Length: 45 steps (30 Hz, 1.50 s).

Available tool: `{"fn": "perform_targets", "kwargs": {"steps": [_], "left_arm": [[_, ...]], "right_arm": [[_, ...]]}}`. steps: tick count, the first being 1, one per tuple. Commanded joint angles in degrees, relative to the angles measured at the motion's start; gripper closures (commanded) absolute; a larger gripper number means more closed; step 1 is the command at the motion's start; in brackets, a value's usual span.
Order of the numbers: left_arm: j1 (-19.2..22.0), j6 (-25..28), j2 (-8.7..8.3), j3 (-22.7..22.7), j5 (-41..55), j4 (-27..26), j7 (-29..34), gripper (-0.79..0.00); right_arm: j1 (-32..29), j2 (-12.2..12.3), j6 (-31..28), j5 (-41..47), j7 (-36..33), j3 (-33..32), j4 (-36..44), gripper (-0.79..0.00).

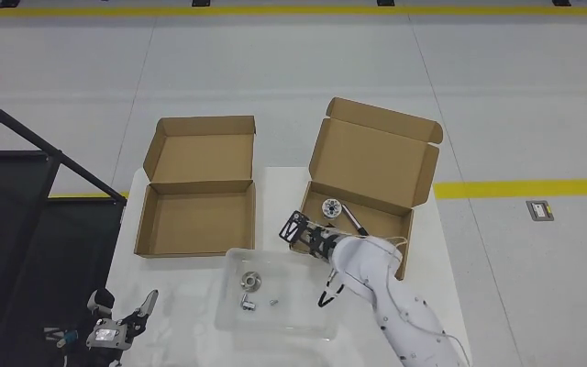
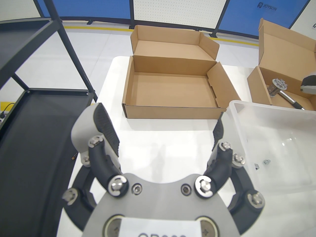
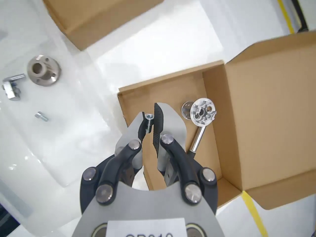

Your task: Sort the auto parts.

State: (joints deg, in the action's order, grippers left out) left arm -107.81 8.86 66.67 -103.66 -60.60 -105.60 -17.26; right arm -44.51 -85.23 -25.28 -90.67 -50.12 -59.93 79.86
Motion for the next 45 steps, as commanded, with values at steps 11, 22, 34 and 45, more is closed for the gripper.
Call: {"fn": "perform_targets", "kwargs": {"steps": [11, 22, 34, 45], "left_arm": [[0.00, 0.00, 0.00, 0.00, 0.00, 0.00, 0.00, -0.785], [0.00, 0.00, 0.00, 0.00, 0.00, 0.00, 0.00, -0.785], [0.00, 0.00, 0.00, 0.00, 0.00, 0.00, 0.00, -0.785], [0.00, 0.00, 0.00, 0.00, 0.00, 0.00, 0.00, -0.785]], "right_arm": [[14.06, -3.02, 0.40, 6.09, 8.72, 4.28, -32.14, -0.068], [14.02, -2.91, 1.38, 4.86, 9.77, 4.50, -32.06, -0.274], [0.13, 0.50, -2.51, -0.93, 6.31, 0.39, -0.21, -0.262], [-3.84, 1.43, -27.08, 0.66, 3.67, 8.60, 8.87, -0.262]]}}
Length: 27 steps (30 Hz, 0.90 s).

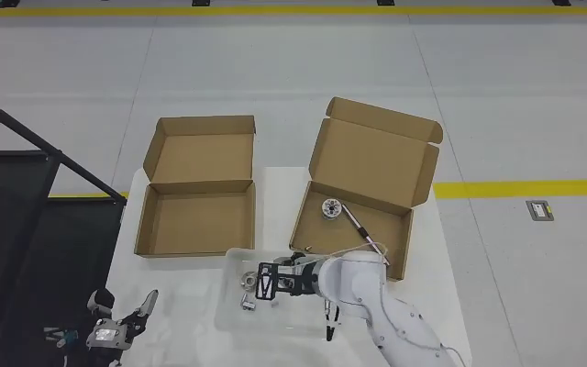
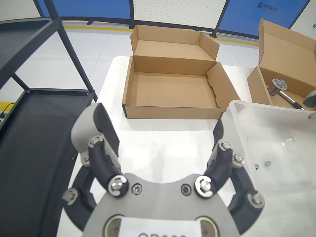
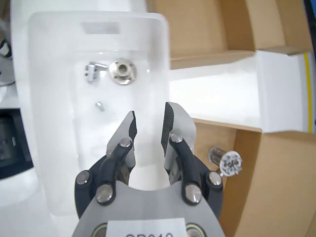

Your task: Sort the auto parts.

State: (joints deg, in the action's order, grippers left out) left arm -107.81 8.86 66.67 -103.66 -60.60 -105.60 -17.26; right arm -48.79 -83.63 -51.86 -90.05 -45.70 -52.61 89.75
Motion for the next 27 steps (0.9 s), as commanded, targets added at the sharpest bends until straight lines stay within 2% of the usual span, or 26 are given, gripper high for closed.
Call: {"fn": "perform_targets", "kwargs": {"steps": [1, 8, 15, 27], "left_arm": [[0.00, 0.00, 0.00, 0.00, 0.00, 0.00, 0.00, -0.785], [0.00, 0.00, 0.00, 0.00, 0.00, 0.00, 0.00, -0.785], [0.00, 0.00, 0.00, 0.00, 0.00, 0.00, 0.00, -0.785], [0.00, 0.00, 0.00, 0.00, 0.00, 0.00, 0.00, -0.785]], "right_arm": [[0.96, -0.47, -0.68, 0.50, -1.20, 2.71, -2.19, -0.256], [6.04, -3.04, -1.07, 5.05, -2.83, 10.75, -12.87, -0.262], [10.35, -5.08, -1.52, 6.46, -3.60, 15.68, -20.63, -0.262], [14.52, -6.54, -3.44, 5.92, -1.13, 18.53, -30.27, -0.246]]}}
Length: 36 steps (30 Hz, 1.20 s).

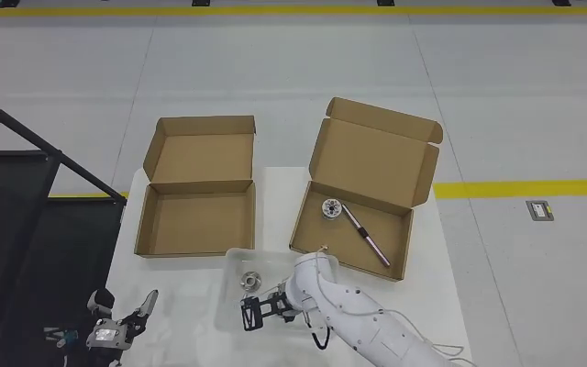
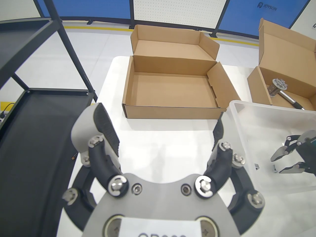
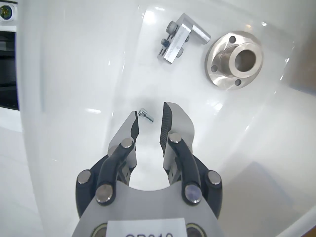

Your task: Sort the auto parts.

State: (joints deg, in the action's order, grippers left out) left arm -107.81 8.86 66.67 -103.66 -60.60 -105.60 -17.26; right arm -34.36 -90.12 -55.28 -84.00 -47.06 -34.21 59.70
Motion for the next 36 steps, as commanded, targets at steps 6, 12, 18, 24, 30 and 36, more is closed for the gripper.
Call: {"fn": "perform_targets", "kwargs": {"steps": [6, 12, 18, 24, 30, 36], "left_arm": [[0.00, 0.00, 0.00, 0.00, 0.00, 0.00, 0.00, -0.785], [0.00, 0.00, 0.00, 0.00, 0.00, 0.00, 0.00, -0.785], [0.00, 0.00, 0.00, 0.00, 0.00, 0.00, 0.00, -0.785], [0.00, 0.00, 0.00, 0.00, 0.00, 0.00, 0.00, -0.785], [0.00, 0.00, 0.00, 0.00, 0.00, 0.00, 0.00, -0.785], [0.00, 0.00, 0.00, 0.00, 0.00, 0.00, 0.00, -0.785]], "right_arm": [[0.52, -0.31, -0.14, -1.62, 1.72, 1.18, -1.30, -0.243], [0.78, -0.52, 0.22, -2.30, 3.26, 1.61, -2.09, -0.234], [1.01, -0.69, 0.65, -2.54, 4.02, 1.71, -2.77, -0.212], [1.19, -0.89, 1.40, -2.19, 4.19, 1.55, -3.93, -0.194], [1.31, -1.05, 2.02, -1.75, 4.48, 1.33, -5.02, -0.092], [1.52, -0.30, 2.82, -1.55, 6.29, -0.92, -2.75, 0.000]]}}
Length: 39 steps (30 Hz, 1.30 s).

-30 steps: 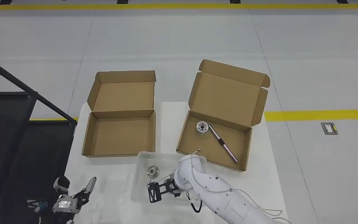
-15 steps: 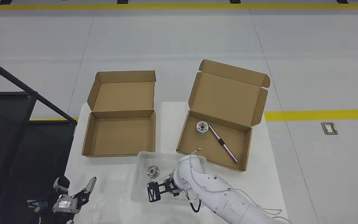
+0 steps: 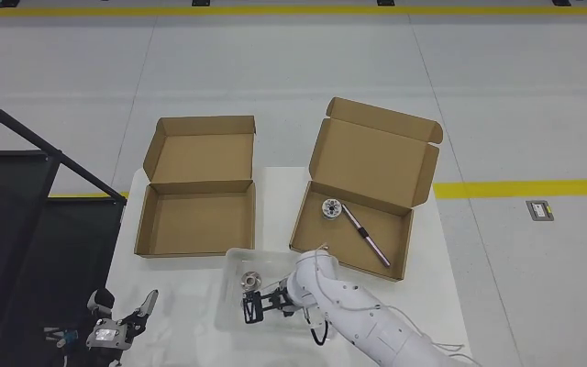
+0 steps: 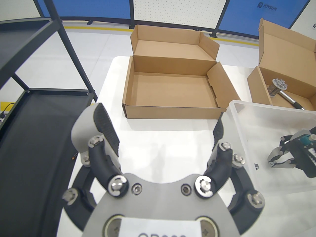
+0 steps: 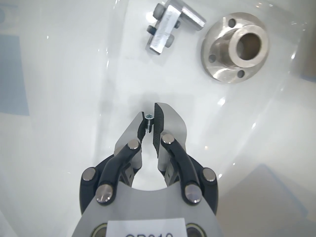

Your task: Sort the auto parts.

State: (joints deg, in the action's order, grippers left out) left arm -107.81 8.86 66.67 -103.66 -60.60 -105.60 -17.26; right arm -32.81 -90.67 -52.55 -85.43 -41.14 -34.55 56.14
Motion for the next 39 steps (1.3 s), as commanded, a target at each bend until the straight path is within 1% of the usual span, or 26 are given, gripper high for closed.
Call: {"fn": "perform_targets", "kwargs": {"steps": [1, 3, 6, 10, 12, 14, 15, 18, 20, 21, 24, 26, 31, 32, 33, 35, 37, 39], "left_arm": [[0.00, 0.00, 0.00, 0.00, 0.00, 0.00, 0.00, -0.785], [0.00, 0.00, 0.00, 0.00, 0.00, 0.00, 0.00, -0.785], [0.00, 0.00, 0.00, 0.00, 0.00, 0.00, 0.00, -0.785], [0.00, 0.00, 0.00, 0.00, 0.00, 0.00, 0.00, -0.785], [0.00, 0.00, 0.00, 0.00, 0.00, 0.00, 0.00, -0.785], [0.00, 0.00, 0.00, 0.00, 0.00, 0.00, 0.00, -0.785], [0.00, 0.00, 0.00, 0.00, 0.00, 0.00, 0.00, -0.785], [0.00, 0.00, 0.00, 0.00, 0.00, 0.00, 0.00, -0.785], [0.00, 0.00, 0.00, 0.00, 0.00, 0.00, 0.00, -0.785], [0.00, 0.00, 0.00, 0.00, 0.00, 0.00, 0.00, -0.785], [0.00, 0.00, 0.00, 0.00, 0.00, 0.00, 0.00, -0.785], [0.00, 0.00, 0.00, 0.00, 0.00, 0.00, 0.00, -0.785], [0.00, 0.00, 0.00, 0.00, 0.00, 0.00, 0.00, -0.785], [0.00, 0.00, 0.00, 0.00, 0.00, 0.00, 0.00, -0.785], [0.00, 0.00, 0.00, 0.00, 0.00, 0.00, 0.00, -0.785], [0.00, 0.00, 0.00, 0.00, 0.00, 0.00, 0.00, -0.785], [0.00, 0.00, 0.00, 0.00, 0.00, 0.00, 0.00, -0.785], [0.00, 0.00, 0.00, 0.00, 0.00, 0.00, 0.00, -0.785]], "right_arm": [[-0.16, 0.65, 0.29, -0.30, 1.00, -1.49, 2.16, 0.000], [-0.99, 1.81, 0.93, -0.88, 2.67, -4.12, 6.01, 0.000], [-4.36, 4.33, 4.20, -2.33, 4.73, -10.76, 14.39, 0.000], [-12.43, 7.54, 9.72, -3.77, 3.61, -21.69, 29.12, 0.000], [-16.47, 8.69, 12.13, -4.41, 2.53, -26.58, 35.26, 0.000], [-19.24, 9.32, 14.98, -5.62, 0.40, -29.58, 38.78, 0.000], [-19.96, 9.46, 16.42, -6.08, -0.79, -30.34, 39.30, 0.000], [-19.29, 9.36, 19.20, -6.02, -3.91, -30.46, 36.25, 0.000], [-17.04, 9.07, 21.75, -6.51, -6.91, -29.98, 30.74, 0.000], [-15.78, 8.81, 22.48, -5.90, -7.18, -29.28, 28.15, 0.000], [-12.36, 8.29, 23.17, -3.77, -5.65, -28.53, 20.00, 0.000], [-10.25, 8.10, 23.67, -3.86, -4.61, -28.19, 15.01, 0.000], [-6.37, 7.42, 24.54, -2.05, -2.63, -27.07, 6.39, 0.000], [-5.80, 7.32, 24.71, -1.83, -2.41, -26.92, 5.24, -0.006], [-5.31, 7.25, 24.77, -1.66, -2.09, -26.78, 4.28, -0.043], [-4.49, 7.17, 24.76, -1.37, -1.51, -26.67, 2.55, -0.068], [-3.86, 7.11, 24.60, -1.14, -1.00, -26.54, 1.29, -0.117], [-3.39, 7.09, 24.54, -0.97, -0.57, -26.47, 0.26, -0.126]]}}
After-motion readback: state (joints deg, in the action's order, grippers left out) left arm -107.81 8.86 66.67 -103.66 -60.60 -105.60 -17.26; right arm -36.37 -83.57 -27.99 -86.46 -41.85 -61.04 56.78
